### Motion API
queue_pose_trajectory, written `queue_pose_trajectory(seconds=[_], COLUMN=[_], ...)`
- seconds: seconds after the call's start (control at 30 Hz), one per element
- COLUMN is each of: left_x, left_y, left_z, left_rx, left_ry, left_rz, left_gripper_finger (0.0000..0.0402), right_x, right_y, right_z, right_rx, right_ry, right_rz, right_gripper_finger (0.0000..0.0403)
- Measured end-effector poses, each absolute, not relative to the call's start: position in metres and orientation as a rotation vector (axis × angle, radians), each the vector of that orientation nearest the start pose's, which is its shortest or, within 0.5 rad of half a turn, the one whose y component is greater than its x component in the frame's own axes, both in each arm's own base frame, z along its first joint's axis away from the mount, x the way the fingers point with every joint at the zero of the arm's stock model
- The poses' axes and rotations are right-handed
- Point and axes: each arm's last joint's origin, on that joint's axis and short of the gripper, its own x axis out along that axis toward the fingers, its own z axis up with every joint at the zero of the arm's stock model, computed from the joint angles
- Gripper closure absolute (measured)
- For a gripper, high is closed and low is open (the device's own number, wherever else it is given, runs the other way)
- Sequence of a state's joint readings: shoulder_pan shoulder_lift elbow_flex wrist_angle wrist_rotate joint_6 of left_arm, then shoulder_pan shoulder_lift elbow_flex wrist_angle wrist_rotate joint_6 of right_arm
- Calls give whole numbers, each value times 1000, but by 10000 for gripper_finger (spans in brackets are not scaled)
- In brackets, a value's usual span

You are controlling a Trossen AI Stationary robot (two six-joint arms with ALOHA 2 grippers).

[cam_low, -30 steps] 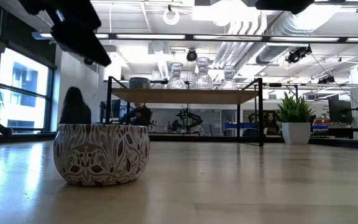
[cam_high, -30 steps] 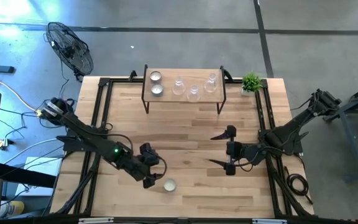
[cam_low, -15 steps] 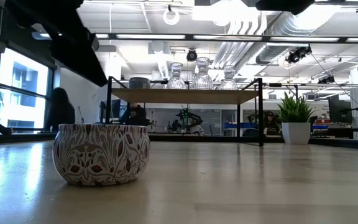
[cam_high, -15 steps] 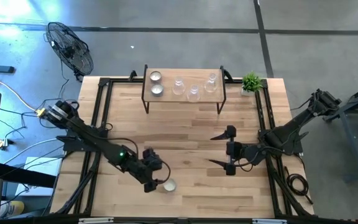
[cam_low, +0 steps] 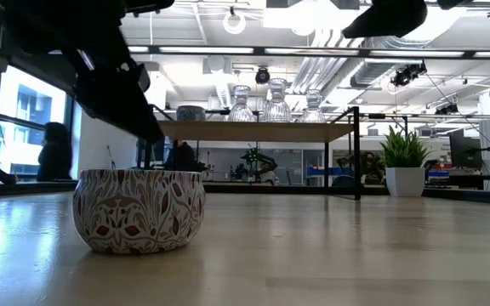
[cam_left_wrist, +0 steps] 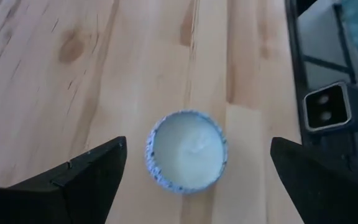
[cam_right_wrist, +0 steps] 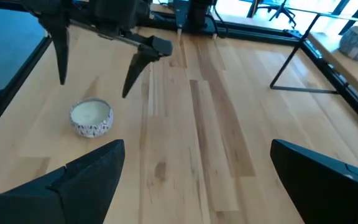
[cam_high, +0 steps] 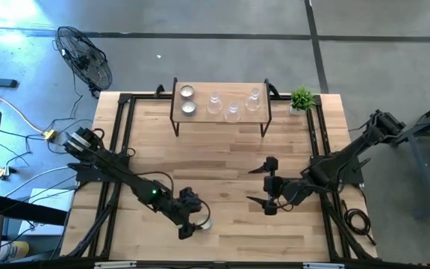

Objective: Pick & Place candle stick holders
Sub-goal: Put the red patterned scented candle on the shelf

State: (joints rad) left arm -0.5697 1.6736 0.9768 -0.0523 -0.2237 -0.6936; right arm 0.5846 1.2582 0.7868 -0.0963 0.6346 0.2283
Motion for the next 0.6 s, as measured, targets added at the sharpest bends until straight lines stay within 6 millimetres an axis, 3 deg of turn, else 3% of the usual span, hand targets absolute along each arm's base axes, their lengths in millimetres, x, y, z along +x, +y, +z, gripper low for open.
queue_pose_trajectory(seconds=[0.3,0.6], left_x=[293,293], left_y=[-180,-180], left_z=[189,182], left_rx=[-381,-584], left_ry=[769,809], left_rz=[-73,36], left_gripper_finger=[13,13], right_x=[232,227], right_y=[135,146], right_z=[241,244], right_rx=[-68,-48], right_ry=[475,449], right_rz=[-58,-4], right_gripper_finger=[6,6])
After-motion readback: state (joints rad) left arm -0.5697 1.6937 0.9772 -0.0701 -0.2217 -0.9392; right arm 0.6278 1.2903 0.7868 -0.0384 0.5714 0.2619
